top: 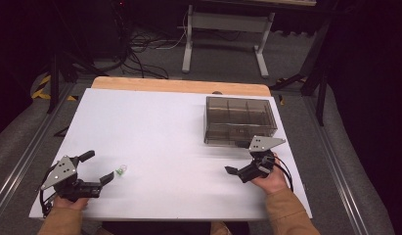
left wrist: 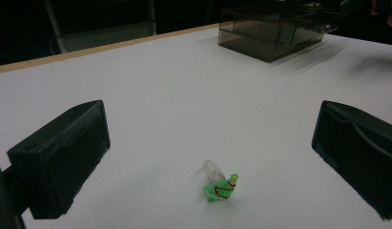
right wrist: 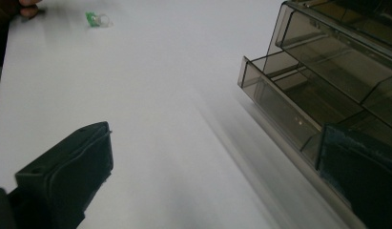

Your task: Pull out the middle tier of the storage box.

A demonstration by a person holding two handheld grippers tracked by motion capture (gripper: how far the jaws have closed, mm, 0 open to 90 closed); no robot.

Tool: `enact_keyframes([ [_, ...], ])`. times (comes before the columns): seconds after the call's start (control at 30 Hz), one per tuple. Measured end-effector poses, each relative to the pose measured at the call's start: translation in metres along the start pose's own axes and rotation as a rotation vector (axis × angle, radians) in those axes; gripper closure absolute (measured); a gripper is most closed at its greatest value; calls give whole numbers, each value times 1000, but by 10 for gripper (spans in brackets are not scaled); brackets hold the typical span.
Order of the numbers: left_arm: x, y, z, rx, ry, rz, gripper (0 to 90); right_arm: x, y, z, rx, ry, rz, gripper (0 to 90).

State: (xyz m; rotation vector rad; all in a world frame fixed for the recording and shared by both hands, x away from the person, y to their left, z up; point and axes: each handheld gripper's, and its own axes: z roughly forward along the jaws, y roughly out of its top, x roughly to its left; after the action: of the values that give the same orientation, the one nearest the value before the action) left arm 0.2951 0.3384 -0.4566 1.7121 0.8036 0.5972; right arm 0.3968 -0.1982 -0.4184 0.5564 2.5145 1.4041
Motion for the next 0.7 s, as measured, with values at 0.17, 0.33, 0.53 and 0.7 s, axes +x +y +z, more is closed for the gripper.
enact_keyframes([
  [0.17,0,0,0,0,0,1,2,-2,4,-2,54,4,5,23],
  [0.33,0,0,0,-2,-1,-1,2,-3,6,-7,69,-8,3,105],
  [0.53,0,0,0,0,-1,1,2,-6,13,-11,109,-39,-39,218],
  [0.7,0,0,0,0,-1,1,2,-11,20,-13,194,-79,-112,348],
])
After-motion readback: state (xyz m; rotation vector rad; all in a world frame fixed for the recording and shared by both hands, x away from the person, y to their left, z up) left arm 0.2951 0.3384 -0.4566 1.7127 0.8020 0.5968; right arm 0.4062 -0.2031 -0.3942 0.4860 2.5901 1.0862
